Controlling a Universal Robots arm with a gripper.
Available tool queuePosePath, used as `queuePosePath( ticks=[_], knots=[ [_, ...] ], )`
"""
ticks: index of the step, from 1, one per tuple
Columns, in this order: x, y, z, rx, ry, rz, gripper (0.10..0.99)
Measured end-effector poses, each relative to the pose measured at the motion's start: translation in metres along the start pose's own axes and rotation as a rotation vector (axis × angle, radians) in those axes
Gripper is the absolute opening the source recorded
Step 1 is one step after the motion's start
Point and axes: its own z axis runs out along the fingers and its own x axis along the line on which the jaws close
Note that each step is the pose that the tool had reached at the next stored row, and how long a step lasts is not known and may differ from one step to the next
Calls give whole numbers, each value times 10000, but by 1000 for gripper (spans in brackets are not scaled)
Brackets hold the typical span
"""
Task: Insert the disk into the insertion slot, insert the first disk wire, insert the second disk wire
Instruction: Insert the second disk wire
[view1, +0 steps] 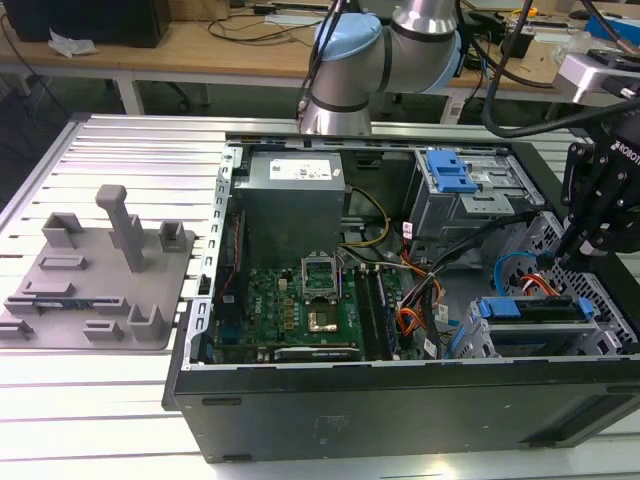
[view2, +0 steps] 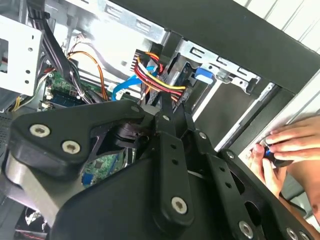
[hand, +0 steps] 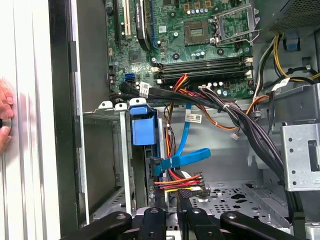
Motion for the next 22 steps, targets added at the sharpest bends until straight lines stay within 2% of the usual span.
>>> queuePosePath(
  ticks=[4,7,9,12,15,17,18,19,20,21,22],
  knots=[
    [-2,8,-10,0,8,2,239],
    [-4,13,-82,2,42,1,239],
    [-10,17,-144,-2,88,-5,239],
    [-26,22,-187,-10,175,-40,239],
    [-46,38,-196,8,282,-146,239],
    [-55,43,-196,39,314,-234,239],
    [-55,49,-195,88,318,-281,239],
    [-54,62,-195,119,325,-314,255],
    [-53,78,-194,130,333,-328,310],
    [-54,90,-193,132,349,-335,310],
    [-56,97,-193,134,363,-337,376]
  ],
)
